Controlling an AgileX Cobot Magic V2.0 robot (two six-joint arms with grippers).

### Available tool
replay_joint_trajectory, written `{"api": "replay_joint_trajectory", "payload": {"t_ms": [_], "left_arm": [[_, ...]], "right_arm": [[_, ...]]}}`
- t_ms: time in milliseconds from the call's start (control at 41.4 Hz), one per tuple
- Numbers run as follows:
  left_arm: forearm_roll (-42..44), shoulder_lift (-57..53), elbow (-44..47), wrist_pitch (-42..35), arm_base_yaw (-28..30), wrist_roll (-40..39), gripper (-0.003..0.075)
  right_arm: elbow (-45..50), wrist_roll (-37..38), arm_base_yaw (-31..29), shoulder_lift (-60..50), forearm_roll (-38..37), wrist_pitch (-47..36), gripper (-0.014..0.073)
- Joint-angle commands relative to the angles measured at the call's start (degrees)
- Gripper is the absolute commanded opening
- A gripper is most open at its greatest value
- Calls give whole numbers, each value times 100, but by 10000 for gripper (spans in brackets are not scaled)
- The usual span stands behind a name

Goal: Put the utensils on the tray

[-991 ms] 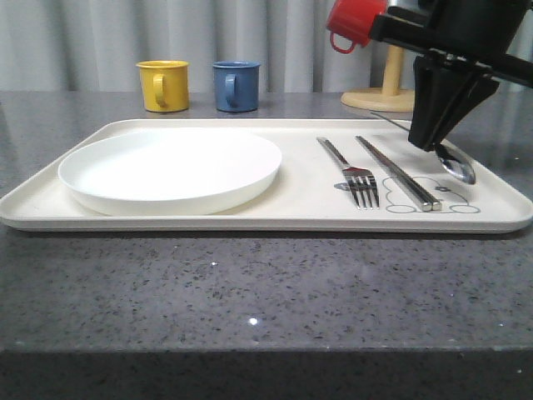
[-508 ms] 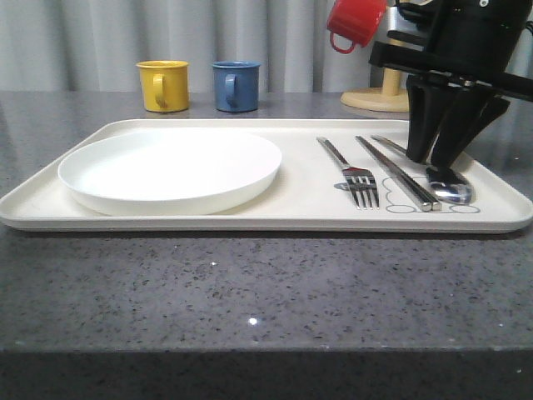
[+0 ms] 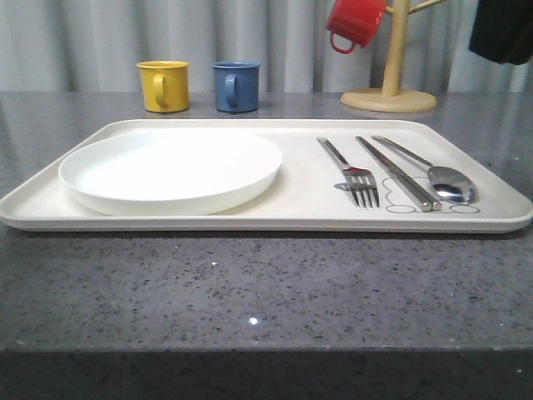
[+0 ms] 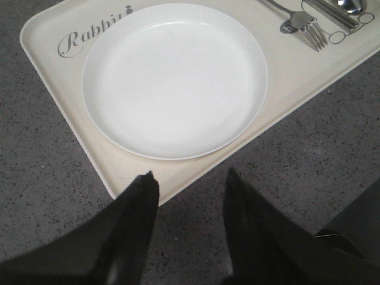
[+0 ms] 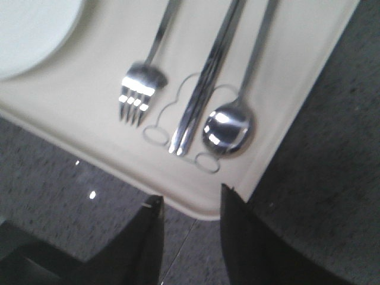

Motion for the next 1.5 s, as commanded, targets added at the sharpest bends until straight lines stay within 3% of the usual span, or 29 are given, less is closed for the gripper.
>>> {"api": "replay_joint_trajectory", "payload": {"t_ms": [0, 169, 411, 604, 822, 919, 991, 1136, 1209, 1474], "left_arm": [[34, -45, -152, -390, -36, -53, 284], [34, -45, -152, -390, -36, -53, 284], [34, -45, -152, -418, -36, -53, 284], [34, -45, -152, -495, -36, -53, 284], [110, -45, -141, -571, -36, -1, 279], [115, -45, -142, -571, -36, 340, 255], [115, -45, -142, -610, -36, 432, 218], [115, -45, -142, -690, -36, 432, 61], [131, -45, -142, -703, -36, 432, -17], [141, -45, -142, -713, -36, 432, -18]], "right_arm": [[584, -95, 315, -934, -136, -401, 274], [1626, -95, 478, -2322, -233, -906, 274], [2359, -95, 478, -4051, -233, -1296, 274], [2485, -89, 478, -4749, -195, -1387, 274], [2485, -89, 478, -4824, -145, -1388, 268], [2485, -89, 478, -4824, -77, -1402, 206], [2485, -89, 478, -4824, -13, -1409, 112], [2485, -89, 478, -4824, 66, -1409, -78], [2485, -89, 478, -4824, 66, -1428, -67], [2485, -89, 478, -4824, 66, -1342, -71]]}}
